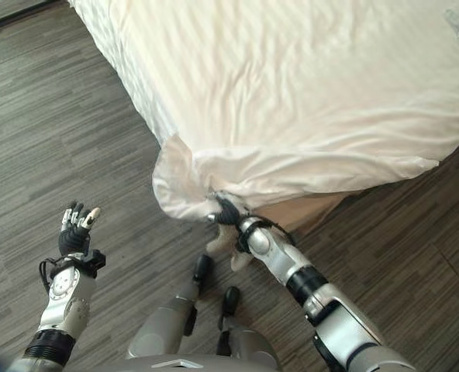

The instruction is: Making the bed.

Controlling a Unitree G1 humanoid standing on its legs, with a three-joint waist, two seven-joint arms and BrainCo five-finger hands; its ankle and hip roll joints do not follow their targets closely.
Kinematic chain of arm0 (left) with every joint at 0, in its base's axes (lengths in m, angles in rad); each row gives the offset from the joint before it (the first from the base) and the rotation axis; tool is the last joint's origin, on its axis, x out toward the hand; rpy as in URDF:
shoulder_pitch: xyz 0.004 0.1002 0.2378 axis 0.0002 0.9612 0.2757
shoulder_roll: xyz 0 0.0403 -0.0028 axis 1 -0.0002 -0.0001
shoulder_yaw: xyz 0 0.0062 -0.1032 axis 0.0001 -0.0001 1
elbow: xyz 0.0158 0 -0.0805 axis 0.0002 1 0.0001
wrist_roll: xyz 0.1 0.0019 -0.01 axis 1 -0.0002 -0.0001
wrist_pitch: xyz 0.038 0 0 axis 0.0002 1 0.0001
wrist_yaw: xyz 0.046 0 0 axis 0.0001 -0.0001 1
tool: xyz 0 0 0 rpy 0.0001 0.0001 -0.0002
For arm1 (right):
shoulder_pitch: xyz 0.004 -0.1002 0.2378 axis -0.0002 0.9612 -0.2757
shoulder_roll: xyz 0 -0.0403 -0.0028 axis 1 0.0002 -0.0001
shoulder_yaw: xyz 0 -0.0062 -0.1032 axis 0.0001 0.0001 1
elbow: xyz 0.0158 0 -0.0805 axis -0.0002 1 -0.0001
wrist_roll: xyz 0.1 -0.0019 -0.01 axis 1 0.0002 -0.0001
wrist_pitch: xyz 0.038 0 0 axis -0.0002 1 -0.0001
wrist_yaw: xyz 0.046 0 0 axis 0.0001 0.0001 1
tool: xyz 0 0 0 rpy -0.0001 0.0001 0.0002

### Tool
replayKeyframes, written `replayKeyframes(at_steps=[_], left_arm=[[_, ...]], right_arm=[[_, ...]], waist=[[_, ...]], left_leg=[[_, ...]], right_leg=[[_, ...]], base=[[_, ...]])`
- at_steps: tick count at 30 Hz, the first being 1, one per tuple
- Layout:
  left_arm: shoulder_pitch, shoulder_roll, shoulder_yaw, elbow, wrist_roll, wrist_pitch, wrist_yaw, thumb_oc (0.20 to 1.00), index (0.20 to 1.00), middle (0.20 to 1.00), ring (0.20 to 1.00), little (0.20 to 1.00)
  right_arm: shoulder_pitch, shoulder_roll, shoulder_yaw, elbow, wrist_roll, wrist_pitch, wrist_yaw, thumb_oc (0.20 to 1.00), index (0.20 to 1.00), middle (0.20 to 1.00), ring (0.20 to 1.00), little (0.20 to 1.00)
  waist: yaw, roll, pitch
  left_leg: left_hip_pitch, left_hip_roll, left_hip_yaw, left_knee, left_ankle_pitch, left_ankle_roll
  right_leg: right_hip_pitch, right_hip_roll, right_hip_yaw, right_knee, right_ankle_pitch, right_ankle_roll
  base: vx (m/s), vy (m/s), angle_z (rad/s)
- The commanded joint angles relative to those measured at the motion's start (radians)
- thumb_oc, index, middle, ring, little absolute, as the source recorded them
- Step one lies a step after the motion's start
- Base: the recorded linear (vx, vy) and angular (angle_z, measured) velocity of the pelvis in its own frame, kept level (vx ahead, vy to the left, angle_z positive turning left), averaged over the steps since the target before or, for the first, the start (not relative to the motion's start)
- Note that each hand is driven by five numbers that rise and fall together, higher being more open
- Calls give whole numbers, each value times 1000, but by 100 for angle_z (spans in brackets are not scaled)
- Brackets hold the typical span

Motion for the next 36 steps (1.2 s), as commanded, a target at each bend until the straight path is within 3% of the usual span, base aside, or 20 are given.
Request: replayKeyframes(at_steps=[1,4,7,10,11,18,19,25,28,29,31,32,33,34,35,36], left_arm=[[-13,28,66,-9,44,-36,10,1000,1000,1000,1000,1000],[0,28,99,14,11,-34,5,1000,1000,1000,1000,1000],[-2,37,107,19,19,-28,-5,1000,1000,1000,1000,1000],[-32,33,86,40,20,-19,-25,1000,1000,1000,1000,1000],[-47,38,77,40,25,-17,-34,1000,1000,1000,1000,1000],[-46,55,86,34,17,7,-110,1000,1000,1000,1000,1000],[-33,67,103,22,13,15,-137,1000,1000,1000,1000,1000],[-3,69,134,-16,9,21,-164,1000,1000,1000,1000,1000],[15,68,134,-24,13,24,-169,1000,1000,1000,1000,1000],[18,67,131,-30,17,23,-162,1000,1000,1000,1000,1000],[18,62,133,-28,23,18,-147,1000,1000,1000,1000,1000],[11,44,127,-20,31,0,-109,1000,1000,1000,1000,1000],[12,38,123,-18,29,-2,-105,1000,1000,1000,1000,1000],[8,33,110,-13,32,0,-109,1000,1000,1000,1000,1000],[11,24,102,-16,25,-2,-107,1000,1000,1000,1000,1000],[11,25,102,-16,25,-2,-107,1000,1000,1000,1000,1000]], right_arm=[[192,-38,37,79,51,80,111,200,200,200,200,200],[301,9,-122,328,216,120,72,200,200,200,200,200],[341,19,-224,402,313,122,43,200,200,200,200,200],[352,44,-335,565,488,118,44,200,200,200,200,200],[350,50,-369,642,548,123,56,1000,1000,1000,1000,1000],[440,27,-505,913,658,185,183,1000,1000,1000,1000,1000],[512,-7,-592,1003,664,219,227,1000,1000,1000,1000,1000],[596,-71,-696,1092,607,257,259,1000,1000,1000,1000,1000],[590,-156,-781,1112,605,244,190,1000,1000,1000,1000,1000],[559,-224,-840,1082,636,211,117,1000,1000,1000,1000,1000],[541,-257,-899,1013,708,184,66,1000,1000,1000,1000,1000],[501,-246,-977,744,895,106,12,1000,1000,1000,1000,1000],[489,-244,-1000,606,954,65,-12,1000,1000,1000,1000,1000],[474,-240,-1005,578,973,48,-20,1000,1000,1000,1000,1000],[470,-222,-998,416,990,24,-42,1000,1000,1000,1000,1000],[471,-220,-999,412,989,26,-44,1000,1000,1000,1000,1000]], waist=[[-13,-17,62],[-30,-40,56],[-42,-51,49],[-58,-47,33],[-64,-44,25],[-96,-42,-46],[-126,-36,-80],[-173,-5,-118],[-189,17,-127],[-200,30,-130],[-207,40,-128],[-238,63,-131],[-250,74,-132],[-252,83,-136],[-262,93,-135],[-261,92,-137]], left_leg=[[69,2,34,10,-106,21],[66,11,49,10,-110,22],[80,16,57,10,-113,23],[93,11,62,10,-122,20],[100,9,64,10,-126,20],[177,16,115,10,-164,31],[210,17,142,10,-178,35],[256,15,171,10,-200,45],[279,17,192,10,-210,49],[285,17,199,10,-211,51],[291,19,210,10,-212,52],[294,22,236,10,-213,51],[296,22,242,10,-216,50],[295,21,245,10,-214,49],[300,21,248,10,-217,49],[297,21,249,10,-215,49]], right_leg=[[-50,-42,4,12,61,36],[-60,-36,16,12,69,40],[-49,-33,24,12,70,40],[-33,-37,12,12,69,43],[-26,-38,8,12,69,45],[26,-40,30,12,65,54],[47,-41,50,12,65,56],[72,-45,94,12,67,62],[80,-43,128,18,71,65],[80,-44,139,18,72,66],[81,-44,149,18,74,69],[72,-42,179,21,79,73],[74,-43,182,19,77,72],[72,-43,184,17,79,71],[76,-44,185,15,77,71],[74,-43,186,13,81,71]], base=[[-49,0,-4],[-63,17,-4],[-34,20,-7],[-13,29,-6],[5,48,6],[37,34,-7],[63,18,-72],[34,0,-47],[17,-17,-34],[6,-27,-21],[-8,-30,-49],[-10,-54,-56],[-7,-58,-45],[12,-39,-18],[1,-26,-18],[-4,-43,-12]])
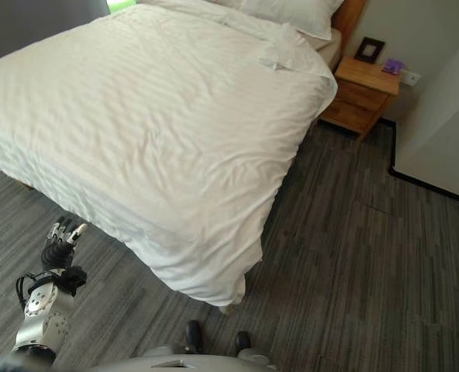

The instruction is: Making the bed.

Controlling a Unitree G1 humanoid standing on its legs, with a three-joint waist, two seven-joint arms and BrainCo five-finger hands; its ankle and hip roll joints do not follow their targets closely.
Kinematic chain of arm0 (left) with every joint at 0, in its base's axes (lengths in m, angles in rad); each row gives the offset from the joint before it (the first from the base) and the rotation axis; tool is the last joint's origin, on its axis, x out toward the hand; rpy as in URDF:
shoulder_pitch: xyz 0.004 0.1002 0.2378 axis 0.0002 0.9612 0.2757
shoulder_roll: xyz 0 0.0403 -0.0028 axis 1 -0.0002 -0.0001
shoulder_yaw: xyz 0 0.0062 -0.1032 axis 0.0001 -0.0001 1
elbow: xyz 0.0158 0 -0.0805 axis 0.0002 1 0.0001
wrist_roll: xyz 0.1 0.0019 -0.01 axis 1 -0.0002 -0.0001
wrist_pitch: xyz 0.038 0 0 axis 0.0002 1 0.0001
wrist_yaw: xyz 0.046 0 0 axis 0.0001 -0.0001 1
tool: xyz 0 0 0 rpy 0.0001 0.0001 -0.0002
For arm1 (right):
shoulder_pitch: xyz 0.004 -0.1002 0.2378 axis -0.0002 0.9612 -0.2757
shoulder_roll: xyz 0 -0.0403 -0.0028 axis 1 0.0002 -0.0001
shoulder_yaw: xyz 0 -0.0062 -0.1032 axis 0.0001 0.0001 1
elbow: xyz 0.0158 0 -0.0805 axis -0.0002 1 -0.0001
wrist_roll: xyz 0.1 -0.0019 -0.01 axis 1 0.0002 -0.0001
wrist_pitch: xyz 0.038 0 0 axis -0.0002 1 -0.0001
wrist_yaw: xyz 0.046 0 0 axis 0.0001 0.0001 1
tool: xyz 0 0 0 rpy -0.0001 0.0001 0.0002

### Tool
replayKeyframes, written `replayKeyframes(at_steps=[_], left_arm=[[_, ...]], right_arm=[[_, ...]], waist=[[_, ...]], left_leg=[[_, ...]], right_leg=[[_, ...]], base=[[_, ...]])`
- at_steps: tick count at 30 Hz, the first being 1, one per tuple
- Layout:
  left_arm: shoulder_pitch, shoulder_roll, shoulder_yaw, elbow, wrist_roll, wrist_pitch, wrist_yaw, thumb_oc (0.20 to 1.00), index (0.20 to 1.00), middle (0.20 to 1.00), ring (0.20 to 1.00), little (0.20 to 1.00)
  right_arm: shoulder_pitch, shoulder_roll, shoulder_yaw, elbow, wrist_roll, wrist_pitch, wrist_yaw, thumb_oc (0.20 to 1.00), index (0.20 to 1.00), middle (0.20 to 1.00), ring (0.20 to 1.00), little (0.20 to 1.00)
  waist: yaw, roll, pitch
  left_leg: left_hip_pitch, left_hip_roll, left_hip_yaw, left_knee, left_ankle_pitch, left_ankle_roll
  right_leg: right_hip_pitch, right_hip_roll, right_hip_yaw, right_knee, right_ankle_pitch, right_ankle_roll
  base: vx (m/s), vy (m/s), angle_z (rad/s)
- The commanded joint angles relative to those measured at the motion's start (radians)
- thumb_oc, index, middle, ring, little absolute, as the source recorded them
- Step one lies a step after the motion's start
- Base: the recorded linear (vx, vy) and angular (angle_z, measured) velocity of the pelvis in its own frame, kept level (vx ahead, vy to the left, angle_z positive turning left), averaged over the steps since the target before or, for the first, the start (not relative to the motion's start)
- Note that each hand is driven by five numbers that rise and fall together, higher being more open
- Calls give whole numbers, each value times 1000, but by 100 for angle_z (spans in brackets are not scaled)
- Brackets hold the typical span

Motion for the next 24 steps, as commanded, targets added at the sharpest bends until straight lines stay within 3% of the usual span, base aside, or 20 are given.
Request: replayKeyframes(at_steps=[1,2,3,4,6,8,10,11,12,14,19,24], left_arm=[[-55,-20,-16,-48,18,-54,9,1000,1000,1000,1000,1000],[-49,-29,-19,-52,7,-53,12,1000,1000,1000,1000,1000],[-40,-42,-31,-57,4,-51,2,1000,1000,1000,1000,1000],[-39,-45,-39,-64,0,-49,-2,1000,1000,1000,1000,1000],[-39,-53,-47,-64,-11,-48,-6,1000,1000,1000,1000,1000],[-24,-75,-96,-73,-27,-39,-41,1000,1000,1000,1000,1000],[-19,-79,-102,-75,-34,-36,-49,1000,1000,1000,1000,1000],[-12,-86,-126,-76,-51,-33,-69,1000,1000,1000,1000,1000],[-12,-87,-125,-76,-51,-33,-69,1000,1000,1000,1000,1000],[-12,-84,-156,-68,-53,-33,-100,1000,1000,1000,1000,1000],[-26,-94,-213,-67,-76,-35,-112,1000,1000,1000,1000,1000],[-41,-101,-254,-64,-74,-35,-110,1000,1000,1000,1000,1000]], right_arm=[[-120,13,35,-40,155,-119,-69,1000,1000,1000,1000,1000],[-143,44,57,-200,191,-160,-57,1000,1000,1000,1000,1000],[-162,86,135,-432,186,-158,-2,495,495,495,495,495],[-167,96,151,-481,191,-158,-11,200,200,200,200,200],[-177,116,195,-571,222,-159,40,200,200,200,200,200],[-250,106,385,-644,202,-114,114,200,200,200,200,200],[-266,105,410,-648,216,-104,130,200,200,200,200,200],[-331,105,522,-634,255,-77,195,200,200,200,200,200],[-333,104,523,-632,256,-78,196,200,200,200,200,200],[-400,43,663,-642,226,-37,277,200,200,200,200,200],[-562,62,813,-513,210,-22,286,200,200,200,200,200],[-672,126,903,-439,197,-13,276,200,200,200,200,200]], waist=[[28,34,42],[24,47,47],[26,61,48],[28,65,45],[34,70,44],[61,99,46],[67,106,45],[89,118,43],[88,119,43],[108,133,44],[135,164,51],[159,175,65]], left_leg=[[154,24,2,-103,-38,-41],[156,25,16,-103,-39,-41],[150,30,44,-103,-36,-45],[146,31,52,-103,-33,-47],[146,32,58,-103,-32,-48],[141,32,62,-103,-25,-54],[140,32,64,-103,-24,-55],[139,34,66,-103,-19,-59],[139,34,66,-103,-19,-59],[138,36,65,-103,-13,-65],[127,36,54,-103,-2,-70],[112,40,52,-103,7,-74]], right_leg=[[-32,45,-17,17,78,11],[-37,46,-13,17,84,16],[-53,49,-4,17,86,19],[-59,50,0,17,88,17],[-61,50,2,17,88,17],[-64,47,-8,17,84,17],[-66,46,-11,17,83,16],[-65,45,-18,17,80,14],[-65,45,-18,17,80,14],[-63,45,-27,17,76,11],[-70,44,-34,17,73,5],[-84,50,-28,17,77,0]], base=[[-23,-46,7],[-44,-103,30],[-47,-104,17],[-30,-125,-14],[-6,-85,-41],[-19,-141,-3],[-7,-96,-12],[0,-70,0],[0,-135,11],[3,-93,8],[2,-71,6],[14,-66,0]])
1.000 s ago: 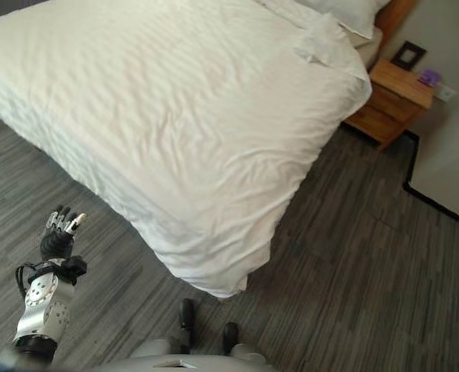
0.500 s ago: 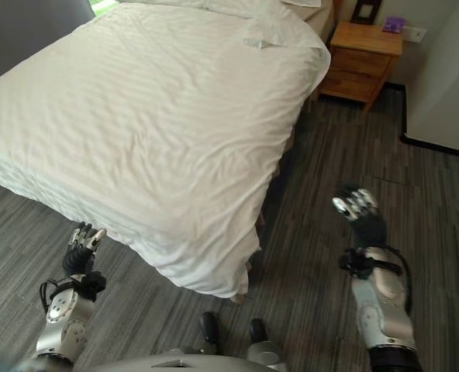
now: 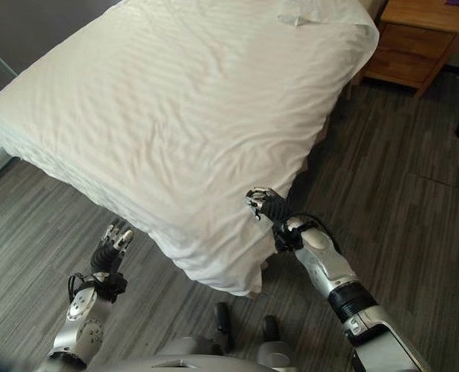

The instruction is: Making the bed.

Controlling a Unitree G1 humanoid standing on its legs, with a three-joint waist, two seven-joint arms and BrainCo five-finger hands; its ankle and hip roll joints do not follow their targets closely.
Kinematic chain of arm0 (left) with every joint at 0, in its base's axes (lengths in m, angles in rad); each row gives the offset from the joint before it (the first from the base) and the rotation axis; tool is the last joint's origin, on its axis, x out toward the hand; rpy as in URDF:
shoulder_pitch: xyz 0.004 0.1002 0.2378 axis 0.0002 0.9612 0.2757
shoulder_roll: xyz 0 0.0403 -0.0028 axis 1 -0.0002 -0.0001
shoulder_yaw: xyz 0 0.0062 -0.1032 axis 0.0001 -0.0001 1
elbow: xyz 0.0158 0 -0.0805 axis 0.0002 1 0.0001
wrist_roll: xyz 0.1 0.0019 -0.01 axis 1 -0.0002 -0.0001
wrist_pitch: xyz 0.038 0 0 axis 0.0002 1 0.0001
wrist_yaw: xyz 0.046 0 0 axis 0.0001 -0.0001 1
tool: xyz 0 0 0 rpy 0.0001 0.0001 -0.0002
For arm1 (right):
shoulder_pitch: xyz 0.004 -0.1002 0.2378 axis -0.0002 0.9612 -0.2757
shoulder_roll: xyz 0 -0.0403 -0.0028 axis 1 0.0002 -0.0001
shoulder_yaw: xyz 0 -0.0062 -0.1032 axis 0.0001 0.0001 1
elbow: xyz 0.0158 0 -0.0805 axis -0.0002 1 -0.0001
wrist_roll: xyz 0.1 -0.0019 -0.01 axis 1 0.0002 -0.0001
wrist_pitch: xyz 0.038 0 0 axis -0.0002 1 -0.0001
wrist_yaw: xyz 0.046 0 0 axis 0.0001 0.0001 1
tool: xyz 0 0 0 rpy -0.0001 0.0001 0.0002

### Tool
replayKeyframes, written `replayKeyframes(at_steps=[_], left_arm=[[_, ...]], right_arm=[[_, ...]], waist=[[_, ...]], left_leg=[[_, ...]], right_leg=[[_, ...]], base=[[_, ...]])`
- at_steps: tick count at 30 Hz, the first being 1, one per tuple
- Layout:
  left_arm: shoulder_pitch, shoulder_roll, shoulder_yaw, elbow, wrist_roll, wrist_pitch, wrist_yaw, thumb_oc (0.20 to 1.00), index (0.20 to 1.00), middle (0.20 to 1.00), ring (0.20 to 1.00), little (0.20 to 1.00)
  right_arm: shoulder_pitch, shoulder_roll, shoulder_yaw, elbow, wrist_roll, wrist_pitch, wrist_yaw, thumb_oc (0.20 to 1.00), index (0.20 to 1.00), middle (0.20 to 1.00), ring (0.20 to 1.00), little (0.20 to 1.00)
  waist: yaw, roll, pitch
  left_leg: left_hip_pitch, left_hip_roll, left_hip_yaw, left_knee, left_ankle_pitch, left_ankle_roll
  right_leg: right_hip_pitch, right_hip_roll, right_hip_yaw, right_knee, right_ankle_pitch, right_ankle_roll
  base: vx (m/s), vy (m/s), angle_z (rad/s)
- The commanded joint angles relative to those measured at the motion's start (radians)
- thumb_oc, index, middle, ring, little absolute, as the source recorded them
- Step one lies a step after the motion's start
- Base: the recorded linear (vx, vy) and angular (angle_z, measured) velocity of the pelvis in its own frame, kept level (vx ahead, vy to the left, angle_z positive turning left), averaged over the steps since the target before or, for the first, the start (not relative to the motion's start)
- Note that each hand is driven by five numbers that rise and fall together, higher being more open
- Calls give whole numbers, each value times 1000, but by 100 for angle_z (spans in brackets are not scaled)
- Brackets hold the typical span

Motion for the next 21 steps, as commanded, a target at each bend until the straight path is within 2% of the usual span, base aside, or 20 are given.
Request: replayKeyframes(at_steps=[1,8,10,11,14,16,17,18,19,21], left_arm=[[-85,1,-38,21,-28,-44,-9,1000,1000,1000,1000,1000],[-93,-7,-53,28,-32,-42,-7,1000,1000,1000,1000,1000],[-96,-7,-63,32,-38,-43,-11,1000,1000,1000,1000,1000],[-96,-7,-63,32,-38,-43,-11,1000,1000,1000,1000,1000],[-107,-6,-77,24,-50,-45,-6,1000,1000,1000,1000,1000],[-109,-2,-82,20,-56,-45,-9,1000,1000,1000,1000,1000],[-109,-2,-82,20,-56,-45,-9,1000,1000,1000,1000,1000],[-106,0,-90,25,-58,-41,-17,1000,1000,1000,1000,1000],[-106,0,-90,25,-58,-41,-17,1000,1000,1000,1000,1000],[-100,-1,-96,19,-65,-34,-24,1000,1000,1000,1000,1000]], right_arm=[[-83,83,23,23,3,-30,0,200,200,200,200,200],[-111,201,63,121,49,-4,-2,200,200,200,200,200],[-139,235,65,186,64,2,-9,200,200,200,200,200],[-139,235,65,186,64,2,-9,200,200,200,200,200],[-156,277,5,289,139,-2,-37,200,200,200,200,200],[-157,274,-29,360,149,-5,-48,200,200,200,200,200],[-157,274,-29,360,149,-5,-47,200,200,200,200,200],[-160,244,-63,459,95,-7,-64,200,200,200,200,200],[-160,244,-63,459,95,-7,-64,200,200,200,200,200],[-144,205,-164,597,90,3,-94,200,200,200,200,200]], waist=[[34,8,-9],[54,22,-5],[67,43,-4],[67,43,-4],[89,85,-3],[93,110,2],[93,110,1],[94,130,5],[96,130,3],[96,166,12]], left_leg=[[54,-3,19,13,-72,-48],[43,-2,12,13,-69,-51],[35,-4,4,13,-65,-52],[35,-4,4,13,-65,-52],[5,-13,-13,13,-51,-53],[-9,-18,-26,13,-46,-52],[-9,-18,-26,13,-46,-52],[-16,-23,-38,13,-42,-53],[-19,-23,-37,13,-42,-53],[-38,-29,-48,13,-37,-54]], right_leg=[[-78,14,-24,17,64,15],[-84,13,-33,17,58,10],[-89,10,-38,17,57,9],[-90,10,-38,17,57,9],[-115,1,-42,17,64,6],[-125,-4,-48,17,65,2],[-125,-4,-48,17,65,2],[-129,-8,-56,17,63,-2],[-132,-7,-55,17,64,-2],[-148,-12,-61,17,65,-4]], base=[[20,-39,-4],[14,-22,-2],[9,-7,2],[0,0,0],[9,-8,7],[17,-11,16],[25,-20,10],[25,-18,10],[43,-37,16],[27,-19,17]])
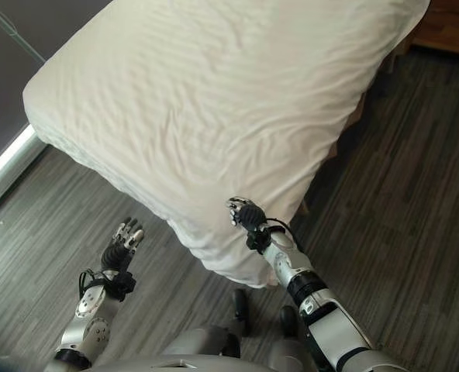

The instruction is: Making the bed.

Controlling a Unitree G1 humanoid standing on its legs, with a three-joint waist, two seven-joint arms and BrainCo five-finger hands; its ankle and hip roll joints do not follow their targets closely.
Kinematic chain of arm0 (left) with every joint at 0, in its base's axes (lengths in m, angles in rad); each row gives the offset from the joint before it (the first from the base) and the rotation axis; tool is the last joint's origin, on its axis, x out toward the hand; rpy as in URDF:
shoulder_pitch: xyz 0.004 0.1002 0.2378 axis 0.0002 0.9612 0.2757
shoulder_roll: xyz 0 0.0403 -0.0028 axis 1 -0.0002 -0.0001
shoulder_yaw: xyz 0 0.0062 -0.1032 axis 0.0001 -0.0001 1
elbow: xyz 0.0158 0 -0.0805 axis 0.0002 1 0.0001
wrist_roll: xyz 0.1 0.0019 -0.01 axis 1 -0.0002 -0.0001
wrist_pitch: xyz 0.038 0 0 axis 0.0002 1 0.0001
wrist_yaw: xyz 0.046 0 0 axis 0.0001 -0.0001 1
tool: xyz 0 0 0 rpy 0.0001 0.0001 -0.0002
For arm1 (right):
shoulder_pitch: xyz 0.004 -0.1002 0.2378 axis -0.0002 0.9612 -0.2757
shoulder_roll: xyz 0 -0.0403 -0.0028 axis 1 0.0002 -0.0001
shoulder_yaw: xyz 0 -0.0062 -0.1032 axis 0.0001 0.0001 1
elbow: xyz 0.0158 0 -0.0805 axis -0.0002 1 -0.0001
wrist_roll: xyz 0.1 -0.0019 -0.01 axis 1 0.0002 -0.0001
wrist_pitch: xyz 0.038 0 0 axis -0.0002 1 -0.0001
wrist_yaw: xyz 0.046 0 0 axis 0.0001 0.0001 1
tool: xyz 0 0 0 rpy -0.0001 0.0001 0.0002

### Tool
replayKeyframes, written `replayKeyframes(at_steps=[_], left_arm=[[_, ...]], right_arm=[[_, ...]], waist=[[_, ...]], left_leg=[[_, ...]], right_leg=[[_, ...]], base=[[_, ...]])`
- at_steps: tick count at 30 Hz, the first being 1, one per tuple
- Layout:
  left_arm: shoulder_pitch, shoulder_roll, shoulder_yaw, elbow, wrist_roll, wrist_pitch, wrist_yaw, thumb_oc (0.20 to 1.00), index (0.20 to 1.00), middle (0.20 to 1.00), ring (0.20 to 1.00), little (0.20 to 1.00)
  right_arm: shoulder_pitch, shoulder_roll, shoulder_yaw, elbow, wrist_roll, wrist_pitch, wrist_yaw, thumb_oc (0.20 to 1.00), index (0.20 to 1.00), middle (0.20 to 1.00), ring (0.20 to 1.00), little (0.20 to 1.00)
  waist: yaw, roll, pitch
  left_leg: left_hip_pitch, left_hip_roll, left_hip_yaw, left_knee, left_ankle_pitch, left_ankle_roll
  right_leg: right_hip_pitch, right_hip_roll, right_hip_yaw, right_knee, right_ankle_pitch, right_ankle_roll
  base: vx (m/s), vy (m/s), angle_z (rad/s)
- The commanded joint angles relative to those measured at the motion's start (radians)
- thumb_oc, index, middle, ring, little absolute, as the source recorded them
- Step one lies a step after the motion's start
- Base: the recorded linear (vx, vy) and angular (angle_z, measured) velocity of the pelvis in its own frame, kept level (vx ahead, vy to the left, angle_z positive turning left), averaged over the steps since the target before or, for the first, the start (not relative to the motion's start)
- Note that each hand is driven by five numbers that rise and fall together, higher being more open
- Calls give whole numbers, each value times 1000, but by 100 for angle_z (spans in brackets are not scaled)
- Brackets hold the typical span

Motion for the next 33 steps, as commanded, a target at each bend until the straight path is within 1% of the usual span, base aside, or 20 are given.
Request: replayKeyframes(at_steps=[1,5,6,7,8,11,16,18,19,21,22,23,25,26,28,29,30,31,32,33], left_arm=[[-92,-3,-37,18,-26,-34,-18,1000,1000,1000,1000,1000],[-78,-8,-18,8,-23,-29,-18,1000,1000,1000,1000,1000],[-71,-14,-14,5,-24,-27,-24,1000,1000,1000,1000,1000],[-71,-14,-14,5,-24,-27,-24,1000,1000,1000,1000,1000],[-65,-19,-13,-3,-29,-25,-29,1000,1000,1000,1000,1000],[-60,-25,-10,-27,-47,-26,-40,1000,1000,1000,1000,1000],[-60,-27,2,-37,-57,-26,-43,1000,1000,1000,1000,1000],[-64,-31,22,-36,-62,-35,-32,1000,1000,1000,1000,1000],[-64,-31,22,-36,-62,-35,-32,1000,1000,1000,1000,1000],[-62,-28,46,-22,-52,-42,-15,1000,1000,1000,1000,1000],[-63,-29,44,-22,-51,-42,-15,1000,1000,1000,1000,1000],[-62,-28,58,-16,-44,-48,-6,1000,1000,1000,1000,1000],[-60,-23,75,-14,-33,-57,8,1000,1000,1000,1000,1000],[-58,-23,86,-13,-33,-61,14,1000,1000,1000,1000,1000],[-53,-25,107,-14,-39,-65,19,1000,1000,1000,1000,1000],[-38,-26,129,-24,-37,-64,14,1000,1000,1000,1000,1000],[-36,-28,139,-21,-36,-61,12,1000,1000,1000,1000,1000],[-33,-26,140,-22,-36,-61,12,1000,1000,1000,1000,1000],[-25,-30,152,-20,-34,-57,1,1000,1000,1000,1000,1000],[-21,-31,155,-23,-29,-55,-5,1000,1000,1000,1000,1000]], right_arm=[[-60,-29,-101,176,-32,4,-83,200,200,200,200,200],[28,-73,-296,334,40,-1,-109,200,200,200,200,200],[53,-91,-366,416,50,9,-115,200,200,200,200,200],[53,-91,-366,417,50,9,-115,200,200,200,200,200],[82,-121,-443,485,73,16,-126,200,200,200,200,200],[119,-157,-519,539,99,18,-133,200,200,200,200,200],[172,-211,-610,568,129,9,-154,200,200,200,200,200],[199,-244,-670,530,177,-18,-169,200,200,200,200,200],[200,-244,-670,529,177,-18,-169,200,200,200,200,200],[230,-277,-758,451,227,-96,-222,200,200,200,200,200],[232,-276,-760,448,226,-98,-225,200,200,200,200,200],[243,-286,-800,419,247,-138,-256,200,200,200,200,200],[264,-302,-831,342,217,-198,-312,200,200,200,200,200],[281,-296,-836,281,198,-210,-331,200,200,200,200,200],[332,-295,-808,124,125,-222,-324,200,200,200,200,200],[413,-262,-748,-82,29,-204,-295,200,200,200,200,200],[439,-248,-718,-164,-4,-197,-271,200,200,200,200,200],[444,-243,-718,-173,-8,-194,-275,200,200,200,200,200],[485,-233,-658,-280,-60,-171,-213,200,200,200,200,200],[508,-222,-633,-328,-87,-161,-202,200,200,200,200,200]], waist=[[21,33,6],[-3,68,31],[-13,78,39],[-12,78,39],[-29,88,49],[-38,95,51],[-57,99,54],[-78,99,54],[-78,100,54],[-104,91,51],[-104,92,52],[-115,86,50],[-128,74,45],[-137,64,45],[-152,38,43],[-166,7,40],[-170,-5,39],[-170,-7,39],[-174,-26,40],[-173,-35,36]], left_leg=[[32,-29,-10,9,-62,-52],[15,-30,0,9,-65,-51],[13,-30,11,9,-73,-51],[13,-30,12,9,-73,-51],[9,-29,26,9,-77,-52],[-4,-23,62,9,-83,-52],[-10,-20,82,9,-89,-54],[-8,-20,84,9,-94,-55],[-8,-20,83,9,-94,-55],[-3,-19,85,9,-99,-56],[-2,-19,84,9,-99,-56],[0,-18,82,9,-101,-55],[7,-16,78,9,-104,-54],[10,-16,74,9,-104,-54],[17,-12,73,9,-106,-53],[23,-8,78,9,-107,-53],[26,-6,82,9,-107,-53],[27,-6,82,9,-107,-53],[35,-3,85,9,-109,-54],[36,-1,90,9,-108,-54]], right_leg=[[-92,-16,-21,13,55,11],[-117,-15,-8,13,54,16],[-123,-15,4,13,50,22],[-123,-15,5,13,50,22],[-135,-13,19,13,50,30],[-163,-8,45,13,56,38],[-178,-8,63,13,55,42],[-177,-8,66,13,51,41],[-176,-8,66,13,50,41],[-172,-6,64,13,47,40],[-170,-6,63,13,47,40],[-168,-5,62,13,45,39],[-160,-3,57,13,43,37],[-155,-2,53,13,42,36],[-149,2,51,13,43,31],[-144,6,52,13,46,29],[-143,8,53,13,47,28],[-141,7,54,13,47,28],[-135,10,54,13,47,27],[-136,11,56,13,49,26]], base=[[19,-1,6],[52,-4,0],[67,5,-8],[77,19,-10],[44,19,-12],[48,15,-29],[40,-8,-33],[38,1,-14],[33,9,-7],[31,5,-1],[0,0,0],[0,0,0],[0,0,0],[2,-9,6],[-12,-17,4],[0,0,0],[-18,-9,3],[0,0,0],[-11,-6,-7],[-14,-11,-14]])
